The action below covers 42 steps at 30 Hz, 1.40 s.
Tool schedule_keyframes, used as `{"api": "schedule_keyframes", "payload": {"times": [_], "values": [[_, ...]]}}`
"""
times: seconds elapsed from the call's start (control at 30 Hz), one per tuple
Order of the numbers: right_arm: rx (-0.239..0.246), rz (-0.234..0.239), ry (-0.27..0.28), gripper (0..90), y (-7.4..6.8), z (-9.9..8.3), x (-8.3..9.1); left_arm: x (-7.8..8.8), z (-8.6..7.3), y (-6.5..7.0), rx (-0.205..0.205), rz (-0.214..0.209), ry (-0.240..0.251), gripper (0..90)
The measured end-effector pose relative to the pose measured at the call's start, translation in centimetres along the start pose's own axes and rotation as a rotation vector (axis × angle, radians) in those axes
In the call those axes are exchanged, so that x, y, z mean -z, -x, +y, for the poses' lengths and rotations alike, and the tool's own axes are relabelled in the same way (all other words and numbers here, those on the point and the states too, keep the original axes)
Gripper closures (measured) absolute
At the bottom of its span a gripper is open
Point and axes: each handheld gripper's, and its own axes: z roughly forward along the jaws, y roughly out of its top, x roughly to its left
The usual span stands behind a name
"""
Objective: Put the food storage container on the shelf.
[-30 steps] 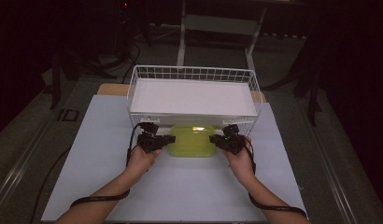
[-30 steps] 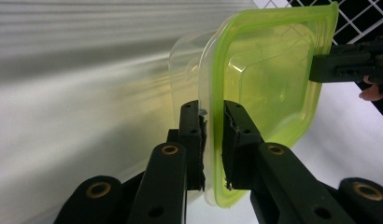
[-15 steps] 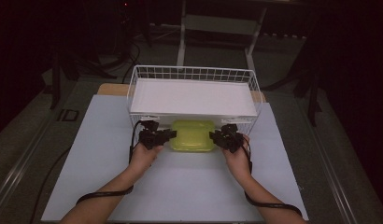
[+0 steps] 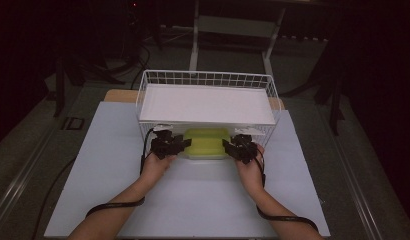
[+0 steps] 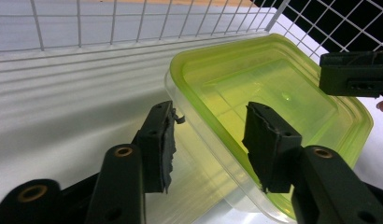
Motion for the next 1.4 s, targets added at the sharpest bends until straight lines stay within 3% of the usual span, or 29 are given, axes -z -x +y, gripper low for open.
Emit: {"api": "schedule_keyframes", "payload": {"times": [0.13,0.23,0.3,0.4,0.57,0.63,0.83,0.87,0.93,0.97,1.1,1.2,1.27,1.3,1.4], "values": [[-0.012,0.026,0.002,55.1,0.0,0.0,0.5,0.4,0.1,0.0,-0.035,0.002,0.005,47.7],[-0.004,0.034,0.007,54.6,0.0,-0.1,0.7,0.9,0.1,0.1,-0.038,0.001,0.005,46.6],[-0.004,0.050,0.021,54.3,-0.1,-0.4,1.4,1.2,0.0,0.3,-0.013,0.008,0.017,45.7],[-0.002,0.066,0.026,54.3,-0.3,-0.5,2.0,1.8,-0.3,0.5,-0.024,0.008,0.020,45.8],[0.021,0.113,0.028,55.1,-1.5,-0.9,3.6,3.5,-1.4,1.3,-0.043,0.004,0.026,45.8],[0.022,0.121,0.026,55.5,-1.8,-0.9,3.7,4.0,-1.5,1.5,-0.034,-0.010,0.033,45.7],[0.069,0.167,0.014,65.0,-3.6,-1.3,4.7,6.6,-1.5,2.2,-0.040,-0.042,0.062,43.6],[0.070,0.174,0.011,67.5,-3.8,-1.5,4.7,7.1,-1.5,2.2,-0.034,-0.059,0.067,40.9],[0.077,0.198,-0.008,72.6,-4.1,-1.8,4.7,8.2,-1.7,2.2,-0.052,-0.187,0.110,35.4],[0.085,0.207,-0.019,74.2,-4.2,-1.9,4.6,8.6,-1.8,2.3,-0.069,-0.215,0.115,31.2],[0.115,0.214,-0.053,89.4,-4.7,-2.4,4.2,9.7,-2.0,2.9,-0.092,-0.230,0.097,21.1],[0.108,0.212,-0.067,89.8,-5.0,-2.8,3.8,10.1,-2.8,3.2,-0.090,-0.234,0.078,13.8],[0.123,0.215,-0.077,89.9,-5.4,-2.9,3.6,10.2,-3.4,3.4,-0.082,-0.260,0.085,6.4],[0.136,0.212,-0.069,89.9,-5.5,-3.0,3.5,10.2,-3.7,3.6,-0.089,-0.254,0.075,0.2],[0.158,0.208,-0.066,89.9,-5.8,-3.2,3.1,10.2,-4.7,3.9,-0.135,-0.232,0.052,0.2]]}}
